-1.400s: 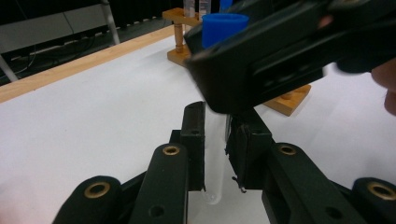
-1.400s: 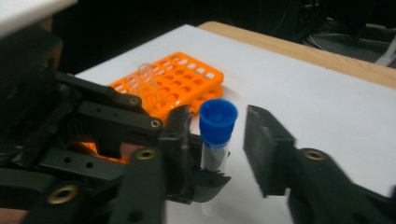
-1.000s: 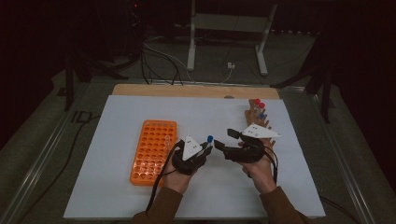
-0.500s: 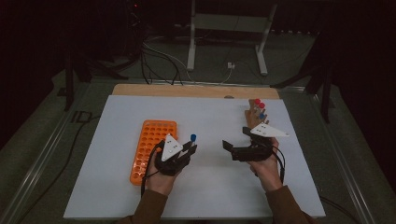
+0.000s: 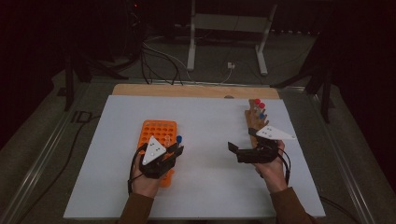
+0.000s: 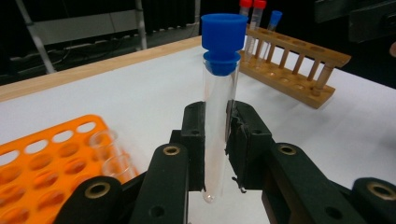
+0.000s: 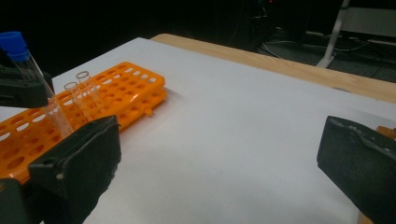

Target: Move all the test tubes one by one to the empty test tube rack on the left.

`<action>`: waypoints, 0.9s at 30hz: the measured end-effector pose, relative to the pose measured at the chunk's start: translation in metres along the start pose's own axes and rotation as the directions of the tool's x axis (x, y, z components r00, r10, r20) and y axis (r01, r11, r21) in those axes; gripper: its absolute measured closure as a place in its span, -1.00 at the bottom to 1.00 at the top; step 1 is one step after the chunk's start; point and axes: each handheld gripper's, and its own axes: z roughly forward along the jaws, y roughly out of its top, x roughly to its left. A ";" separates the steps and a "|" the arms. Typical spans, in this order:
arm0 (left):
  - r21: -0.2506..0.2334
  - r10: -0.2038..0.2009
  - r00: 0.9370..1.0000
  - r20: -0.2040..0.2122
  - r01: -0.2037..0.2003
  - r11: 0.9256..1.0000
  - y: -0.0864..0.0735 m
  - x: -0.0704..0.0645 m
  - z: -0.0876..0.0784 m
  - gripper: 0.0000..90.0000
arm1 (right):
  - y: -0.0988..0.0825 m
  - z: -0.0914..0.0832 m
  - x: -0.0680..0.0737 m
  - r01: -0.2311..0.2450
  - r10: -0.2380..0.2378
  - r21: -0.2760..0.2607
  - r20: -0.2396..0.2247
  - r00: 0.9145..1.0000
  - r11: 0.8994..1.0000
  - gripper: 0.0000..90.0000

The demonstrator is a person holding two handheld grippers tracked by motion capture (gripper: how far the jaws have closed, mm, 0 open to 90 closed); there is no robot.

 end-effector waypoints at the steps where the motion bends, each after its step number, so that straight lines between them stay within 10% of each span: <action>1: -0.001 -0.001 1.000 -0.001 0.001 1.000 -0.001 0.001 -0.002 0.72 | 0.000 -0.001 0.000 0.003 -0.003 0.000 0.002 1.000 1.000 -1.00; 27: 0.030 -0.011 0.994 -0.105 0.014 0.999 -0.024 0.021 -0.012 0.71 | -0.004 -0.006 -0.002 0.017 -0.017 -0.001 0.015 1.000 1.000 -1.00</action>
